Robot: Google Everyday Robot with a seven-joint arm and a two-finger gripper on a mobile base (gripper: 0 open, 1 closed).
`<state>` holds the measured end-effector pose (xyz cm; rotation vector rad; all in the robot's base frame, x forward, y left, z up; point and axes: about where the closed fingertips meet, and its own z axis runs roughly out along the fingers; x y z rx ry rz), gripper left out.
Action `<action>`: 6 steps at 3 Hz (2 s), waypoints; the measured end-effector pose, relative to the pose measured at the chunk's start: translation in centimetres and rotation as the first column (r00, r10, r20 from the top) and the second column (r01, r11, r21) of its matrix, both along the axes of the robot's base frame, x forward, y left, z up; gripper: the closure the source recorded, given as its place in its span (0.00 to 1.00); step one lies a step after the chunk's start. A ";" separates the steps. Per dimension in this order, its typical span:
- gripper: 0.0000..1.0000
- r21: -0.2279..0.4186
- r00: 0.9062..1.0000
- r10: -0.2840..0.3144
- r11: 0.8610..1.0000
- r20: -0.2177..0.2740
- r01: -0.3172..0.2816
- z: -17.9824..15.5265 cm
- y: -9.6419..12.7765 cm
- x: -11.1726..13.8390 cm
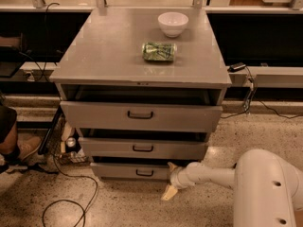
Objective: Open bottom drawer
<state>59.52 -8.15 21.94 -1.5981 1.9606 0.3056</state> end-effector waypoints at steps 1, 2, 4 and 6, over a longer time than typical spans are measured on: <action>0.00 -0.033 0.999 0.013 0.999 0.046 -0.011 -0.3 0.1 0.5; 0.00 -0.091 0.990 0.045 0.995 0.132 -0.033 -1.0 -0.2 1.8; 0.00 -0.083 0.988 0.080 0.994 0.134 -0.069 -4.3 -0.4 4.7; 0.42 -0.052 0.991 0.086 0.995 0.101 -0.081 -5.8 -1.1 6.7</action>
Offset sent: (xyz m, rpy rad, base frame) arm 0.0352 -0.0081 -0.0132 -0.1589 -0.2456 0.0673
